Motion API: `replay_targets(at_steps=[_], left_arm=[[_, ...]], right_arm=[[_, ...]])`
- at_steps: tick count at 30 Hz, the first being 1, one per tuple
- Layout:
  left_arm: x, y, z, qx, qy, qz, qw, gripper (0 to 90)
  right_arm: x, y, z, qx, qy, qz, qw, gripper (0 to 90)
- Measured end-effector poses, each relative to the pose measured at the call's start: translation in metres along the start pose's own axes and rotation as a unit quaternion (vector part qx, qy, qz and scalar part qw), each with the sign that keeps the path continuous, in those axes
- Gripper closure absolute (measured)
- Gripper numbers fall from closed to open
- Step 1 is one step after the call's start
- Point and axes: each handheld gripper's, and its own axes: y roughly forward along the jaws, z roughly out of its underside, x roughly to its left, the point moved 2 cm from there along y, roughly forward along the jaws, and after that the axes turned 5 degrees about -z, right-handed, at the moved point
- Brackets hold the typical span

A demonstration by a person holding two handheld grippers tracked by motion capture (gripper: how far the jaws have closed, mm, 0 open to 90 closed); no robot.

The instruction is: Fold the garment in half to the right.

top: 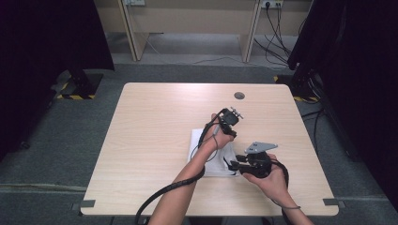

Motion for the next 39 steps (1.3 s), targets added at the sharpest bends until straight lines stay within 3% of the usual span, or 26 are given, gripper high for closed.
replay_targets(at_steps=[4, 13, 30, 39], left_arm=[[0.001, -0.001, 0.0, -0.001, -0.002, -0.001, 1.0, 63.2], [0.006, -0.007, 0.0, -0.003, -0.002, -0.01, 0.9999, 61.2], [0.009, -0.01, 0.004, -0.003, -0.004, -0.013, 0.9999, 61.0], [0.01, -0.01, 0.005, -0.005, -0.005, -0.013, 0.9999, 60.6]], right_arm=[[0.002, -0.003, -0.003, -0.012, -0.001, -0.004, 0.9999, 63.5], [0.021, 0.001, -0.012, -0.014, -0.027, -0.043, 0.9986, 59.8], [0.031, 0.011, -0.012, 0.004, -0.048, -0.056, 0.9973, 55.1], [0.024, 0.014, -0.006, 0.018, -0.038, -0.017, 0.999, 84.1]])
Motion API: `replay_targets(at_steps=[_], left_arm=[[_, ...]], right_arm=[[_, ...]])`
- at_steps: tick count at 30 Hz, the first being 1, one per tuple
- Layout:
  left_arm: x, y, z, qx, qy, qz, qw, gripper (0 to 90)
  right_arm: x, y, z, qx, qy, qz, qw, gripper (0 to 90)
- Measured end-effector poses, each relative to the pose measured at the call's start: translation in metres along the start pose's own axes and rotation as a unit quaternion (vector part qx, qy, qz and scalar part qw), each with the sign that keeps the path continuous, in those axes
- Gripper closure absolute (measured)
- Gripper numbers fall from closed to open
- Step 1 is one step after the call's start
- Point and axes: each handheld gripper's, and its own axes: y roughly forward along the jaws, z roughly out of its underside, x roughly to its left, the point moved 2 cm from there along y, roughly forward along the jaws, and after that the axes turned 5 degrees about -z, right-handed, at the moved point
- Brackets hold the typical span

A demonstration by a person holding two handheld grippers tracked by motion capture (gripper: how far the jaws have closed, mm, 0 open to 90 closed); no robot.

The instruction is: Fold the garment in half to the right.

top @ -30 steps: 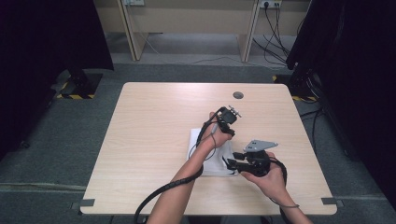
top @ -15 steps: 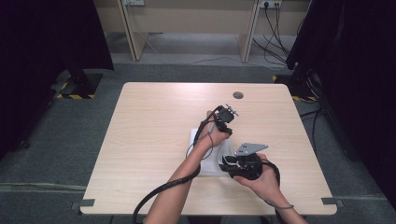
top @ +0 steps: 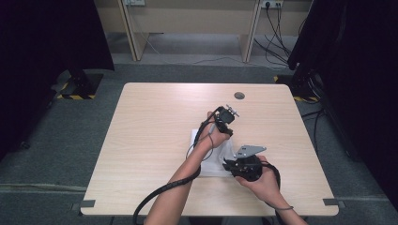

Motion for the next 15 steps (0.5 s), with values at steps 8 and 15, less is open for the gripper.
replay_targets(at_steps=[8, 15], left_arm=[[-0.001, 0.001, -0.0005, -0.002, 0.001, 0.0, 1.0, 59.4], [0.0, 0.0005, -0.0004, -0.002, 0.002, -0.002, 1.0, 58.6]], right_arm=[[-0.0028, -0.0076, 0.0031, 0.007, 0.006, 0.014, 0.9999, 86.8], [-0.002, -0.0096, 0.0064, 0.018, 0.002, 0.014, 0.9997, 87.9]])
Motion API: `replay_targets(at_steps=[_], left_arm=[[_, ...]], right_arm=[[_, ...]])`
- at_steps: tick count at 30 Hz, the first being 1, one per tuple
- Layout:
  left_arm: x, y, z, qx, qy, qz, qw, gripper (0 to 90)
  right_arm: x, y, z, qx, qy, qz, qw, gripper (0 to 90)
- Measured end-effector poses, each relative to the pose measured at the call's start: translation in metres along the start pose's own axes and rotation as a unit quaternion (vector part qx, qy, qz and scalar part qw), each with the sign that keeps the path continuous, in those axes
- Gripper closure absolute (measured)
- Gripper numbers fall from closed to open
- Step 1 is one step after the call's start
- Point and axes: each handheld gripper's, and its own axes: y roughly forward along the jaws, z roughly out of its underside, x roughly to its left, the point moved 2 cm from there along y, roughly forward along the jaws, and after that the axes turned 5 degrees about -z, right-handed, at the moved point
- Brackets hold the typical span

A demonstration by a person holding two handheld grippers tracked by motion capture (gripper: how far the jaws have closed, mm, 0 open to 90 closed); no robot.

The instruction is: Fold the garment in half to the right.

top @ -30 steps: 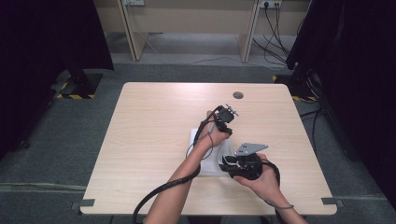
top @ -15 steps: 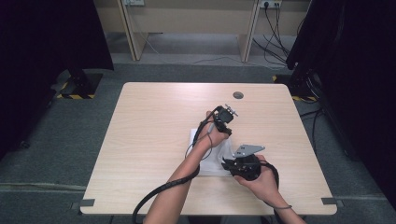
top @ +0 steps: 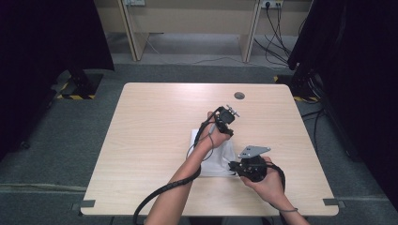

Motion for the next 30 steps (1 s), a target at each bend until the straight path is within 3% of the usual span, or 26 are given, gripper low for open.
replay_targets(at_steps=[6, 16, 30], left_arm=[[0.004, -0.004, 0.001, -0.005, -0.005, -0.004, 1.0, 57.6], [0.011, -0.008, 0.006, 0.004, 0.008, -0.01, 0.9999, 55.7], [0.003, 0.001, 0.012, 0.022, 0.025, -0.004, 0.9994, 53.0]], right_arm=[[0.001, -0.003, 0.003, 0.004, 0.001, -0.003, 1.0, 87.9], [0.004, -0.006, 0.005, 0.013, -0.002, -0.001, 0.9999, 87.9], [0.006, -0.008, 0.009, 0.03, -0.002, -0.005, 0.9995, 87.8]])
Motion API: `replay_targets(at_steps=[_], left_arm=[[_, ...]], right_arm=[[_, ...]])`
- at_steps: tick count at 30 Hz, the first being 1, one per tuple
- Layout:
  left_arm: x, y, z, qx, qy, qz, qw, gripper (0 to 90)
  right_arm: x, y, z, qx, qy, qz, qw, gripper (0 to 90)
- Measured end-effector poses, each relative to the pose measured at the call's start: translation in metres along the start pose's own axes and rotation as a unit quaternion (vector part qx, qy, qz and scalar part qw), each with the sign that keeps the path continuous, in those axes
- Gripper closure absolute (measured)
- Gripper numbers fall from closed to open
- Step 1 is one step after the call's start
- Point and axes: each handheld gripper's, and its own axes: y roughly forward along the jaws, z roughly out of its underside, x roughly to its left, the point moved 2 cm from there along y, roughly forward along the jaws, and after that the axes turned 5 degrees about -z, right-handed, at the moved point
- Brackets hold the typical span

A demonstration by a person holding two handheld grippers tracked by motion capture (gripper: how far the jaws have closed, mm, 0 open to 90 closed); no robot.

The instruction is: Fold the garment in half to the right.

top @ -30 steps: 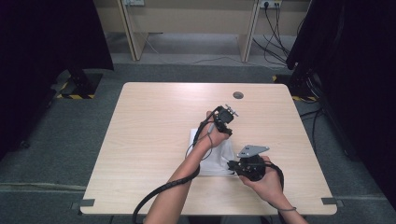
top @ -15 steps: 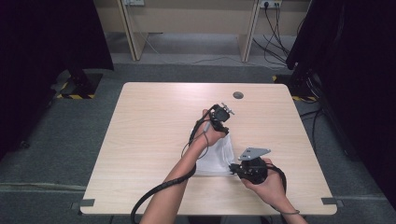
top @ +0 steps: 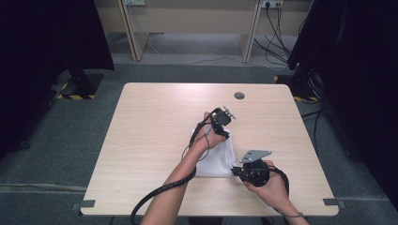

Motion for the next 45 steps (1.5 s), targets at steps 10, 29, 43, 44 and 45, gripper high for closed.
replay_targets(at_steps=[10, 29, 43, 44, 45], left_arm=[[-0.006, 0.005, -0.002, -0.001, 0.005, 0.003, 1.0, 51.9], [-0.01, 0.011, -0.002, 0.002, 0.007, 0.007, 0.9999, 51.1], [-0.014, 0.013, -0.003, 0.002, 0.01, 0.011, 0.9999, 50.9], [-0.013, 0.012, -0.003, 0.002, 0.011, 0.011, 0.9999, 50.9], [-0.013, 0.012, -0.002, 0.001, 0.01, 0.011, 0.9999, 51.0]], right_arm=[[-0.003, -0.001, 0.005, 0.003, 0.003, 0.0, 1.0, 87.8], [-0.007, -0.003, 0.007, 0.002, 0.008, -0.004, 1.0, 78.3], [-0.018, 0.004, -0.014, -0.028, 0.028, 0.014, 0.9991, 74.1], [-0.018, 0.006, -0.014, -0.025, 0.03, 0.013, 0.9992, 75.8], [-0.019, 0.008, -0.013, -0.021, 0.03, 0.012, 0.9993, 78.3]])
